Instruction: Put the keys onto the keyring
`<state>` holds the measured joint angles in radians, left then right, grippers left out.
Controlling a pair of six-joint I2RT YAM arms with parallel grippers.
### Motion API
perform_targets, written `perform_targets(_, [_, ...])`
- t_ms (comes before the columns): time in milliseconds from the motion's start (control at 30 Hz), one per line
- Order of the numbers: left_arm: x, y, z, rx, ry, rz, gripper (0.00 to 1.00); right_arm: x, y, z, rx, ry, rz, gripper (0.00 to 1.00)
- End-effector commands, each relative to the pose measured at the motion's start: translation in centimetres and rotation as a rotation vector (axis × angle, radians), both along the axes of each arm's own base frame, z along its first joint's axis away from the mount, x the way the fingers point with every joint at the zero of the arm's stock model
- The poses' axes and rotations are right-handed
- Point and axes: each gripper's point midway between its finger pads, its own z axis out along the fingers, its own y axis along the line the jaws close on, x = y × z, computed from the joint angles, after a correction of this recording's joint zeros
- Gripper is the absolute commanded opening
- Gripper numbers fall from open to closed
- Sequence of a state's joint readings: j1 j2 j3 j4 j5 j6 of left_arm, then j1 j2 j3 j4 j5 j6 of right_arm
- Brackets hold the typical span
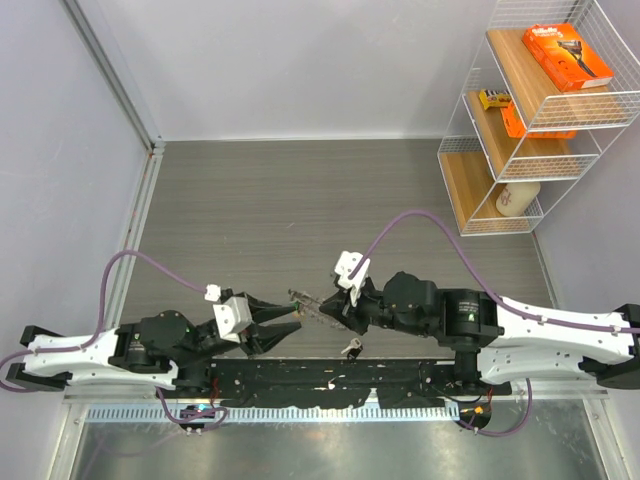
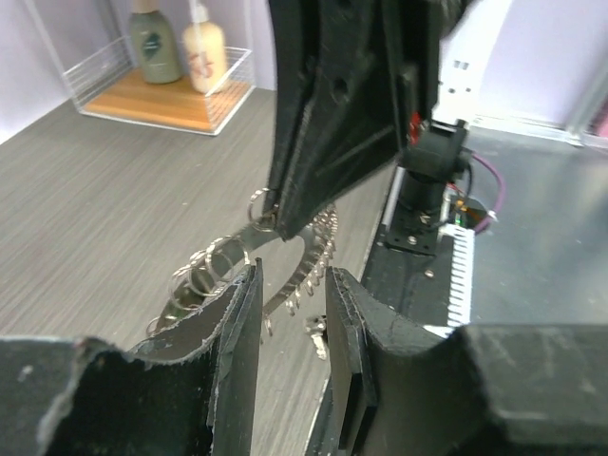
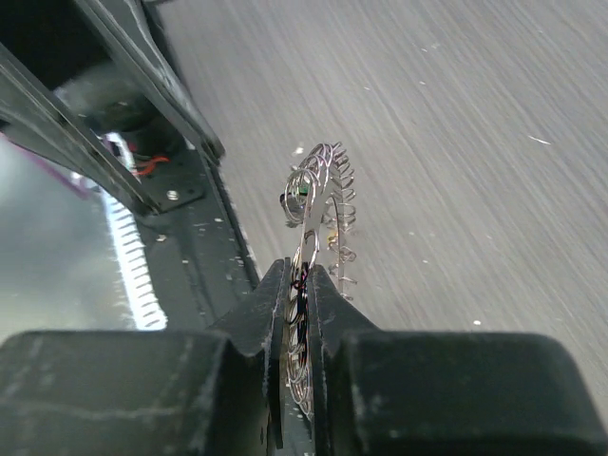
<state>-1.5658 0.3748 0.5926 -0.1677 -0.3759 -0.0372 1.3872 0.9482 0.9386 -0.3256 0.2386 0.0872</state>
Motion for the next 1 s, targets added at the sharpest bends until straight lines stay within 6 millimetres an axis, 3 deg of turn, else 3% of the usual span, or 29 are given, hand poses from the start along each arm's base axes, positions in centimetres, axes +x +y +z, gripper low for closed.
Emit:
perform_targets(0, [-3.2,-0.2,2.6,-0.052,-0.048,-0.193,0.39,-2.7,0.3,6.0,0.152,0.078,0.119,0.05])
perform_targets(200, [-4.6,-0.3,4.2,-0.043,-0.151,-0.289,0.40,-5.2,0.7,7.1,0.127,0.131,0.251,0.05])
perform_targets(567, [-4.8,0.2,5.0,-0.042,-0.204,-0.309,0.43,-7.2,1.0,6.4,0.076,0.183,0.358,0.05])
perform_targets(967, [-6.4,-2.9,4.2,0.087,-0.213,-0.419,0.47,-8.0,0.5,7.3,0.063,0.152,0.426,0.05])
